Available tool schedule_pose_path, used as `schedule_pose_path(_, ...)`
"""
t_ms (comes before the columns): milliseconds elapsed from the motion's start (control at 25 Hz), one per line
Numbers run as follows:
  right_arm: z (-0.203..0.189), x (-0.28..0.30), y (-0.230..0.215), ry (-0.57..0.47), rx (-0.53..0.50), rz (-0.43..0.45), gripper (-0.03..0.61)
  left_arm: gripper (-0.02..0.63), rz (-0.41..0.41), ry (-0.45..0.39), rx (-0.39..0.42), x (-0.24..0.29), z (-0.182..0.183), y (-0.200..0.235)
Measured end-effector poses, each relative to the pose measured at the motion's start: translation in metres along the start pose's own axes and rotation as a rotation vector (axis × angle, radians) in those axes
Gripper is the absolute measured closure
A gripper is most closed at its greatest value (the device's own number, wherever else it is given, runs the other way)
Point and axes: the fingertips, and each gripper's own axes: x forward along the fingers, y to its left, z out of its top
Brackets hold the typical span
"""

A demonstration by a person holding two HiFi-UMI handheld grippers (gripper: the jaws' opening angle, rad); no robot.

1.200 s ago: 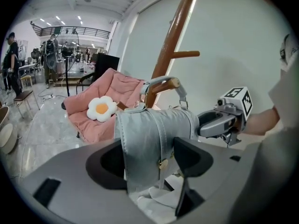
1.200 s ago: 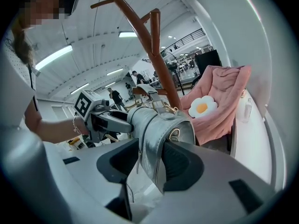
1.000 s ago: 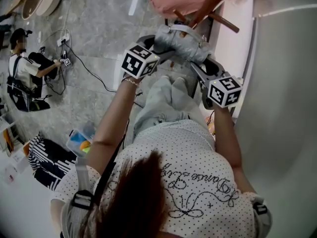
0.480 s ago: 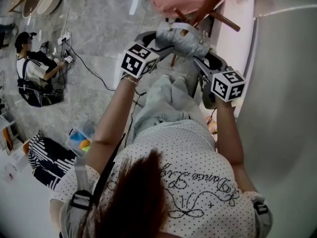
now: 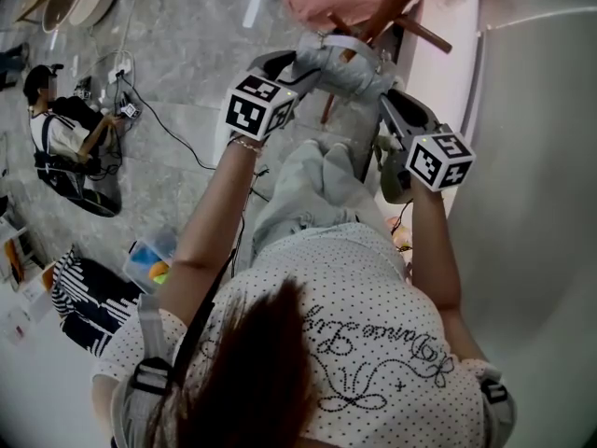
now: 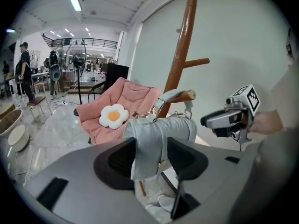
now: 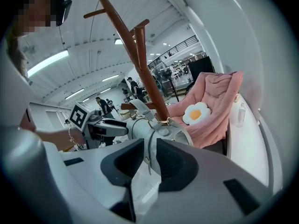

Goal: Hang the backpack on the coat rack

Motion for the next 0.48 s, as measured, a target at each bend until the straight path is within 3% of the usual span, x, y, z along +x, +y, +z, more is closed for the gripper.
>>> schedule_pose_path(480,-0.007,0.015,-0.006,0.025,-0.025,-0.023,0.491,0.403,0.016,0.013,-0.003,0.02,0.007,0.012)
